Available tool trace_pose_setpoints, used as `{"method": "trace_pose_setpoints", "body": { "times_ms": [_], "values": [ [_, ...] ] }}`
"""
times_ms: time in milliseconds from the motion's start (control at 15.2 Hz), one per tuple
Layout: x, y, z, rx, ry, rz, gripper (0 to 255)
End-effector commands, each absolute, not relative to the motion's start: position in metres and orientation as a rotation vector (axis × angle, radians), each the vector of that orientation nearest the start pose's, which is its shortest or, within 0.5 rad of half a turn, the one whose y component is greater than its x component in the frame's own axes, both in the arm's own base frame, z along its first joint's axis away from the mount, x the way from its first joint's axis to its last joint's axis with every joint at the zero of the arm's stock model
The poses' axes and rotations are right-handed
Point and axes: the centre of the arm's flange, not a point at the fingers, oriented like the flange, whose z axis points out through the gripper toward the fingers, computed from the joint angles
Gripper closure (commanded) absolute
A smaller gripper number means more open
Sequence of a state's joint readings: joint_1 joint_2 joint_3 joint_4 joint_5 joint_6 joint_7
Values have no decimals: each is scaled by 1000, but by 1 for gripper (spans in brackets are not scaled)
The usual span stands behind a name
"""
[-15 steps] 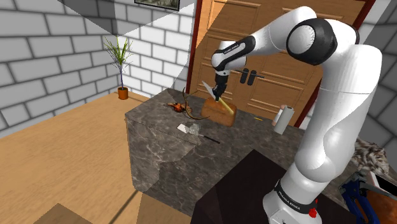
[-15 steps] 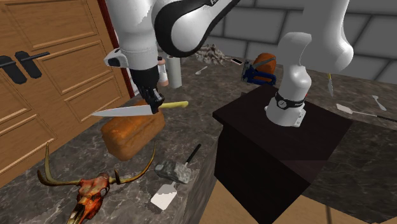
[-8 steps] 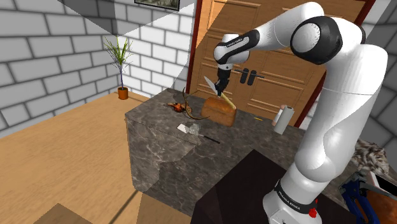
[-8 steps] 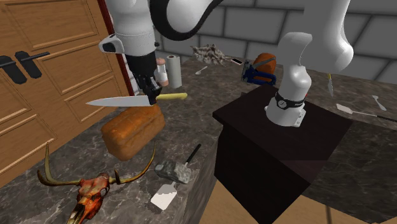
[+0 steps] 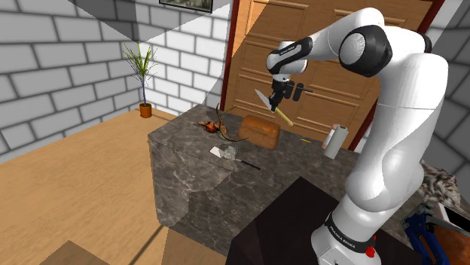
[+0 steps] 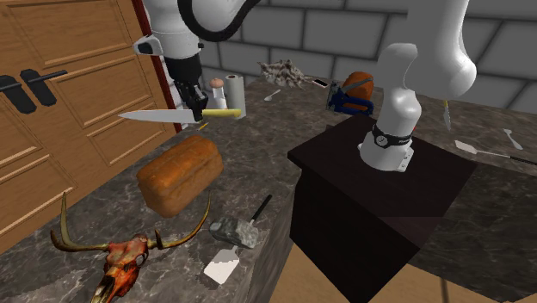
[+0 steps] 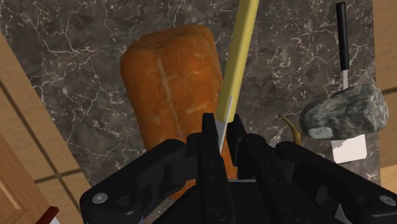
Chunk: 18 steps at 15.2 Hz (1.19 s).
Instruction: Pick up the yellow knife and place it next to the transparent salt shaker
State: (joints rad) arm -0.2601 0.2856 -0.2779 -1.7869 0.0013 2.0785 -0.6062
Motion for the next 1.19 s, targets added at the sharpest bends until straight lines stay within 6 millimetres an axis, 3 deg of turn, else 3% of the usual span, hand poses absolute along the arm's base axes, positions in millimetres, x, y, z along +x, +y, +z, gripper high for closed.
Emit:
{"method": "trace_pose_setpoints", "body": {
  "times_ms": [0,1122],
  "values": [
    [543,-340,399,-3212,-130,44,255],
    [487,-557,399,-3212,-130,44,255]
  ]
}}
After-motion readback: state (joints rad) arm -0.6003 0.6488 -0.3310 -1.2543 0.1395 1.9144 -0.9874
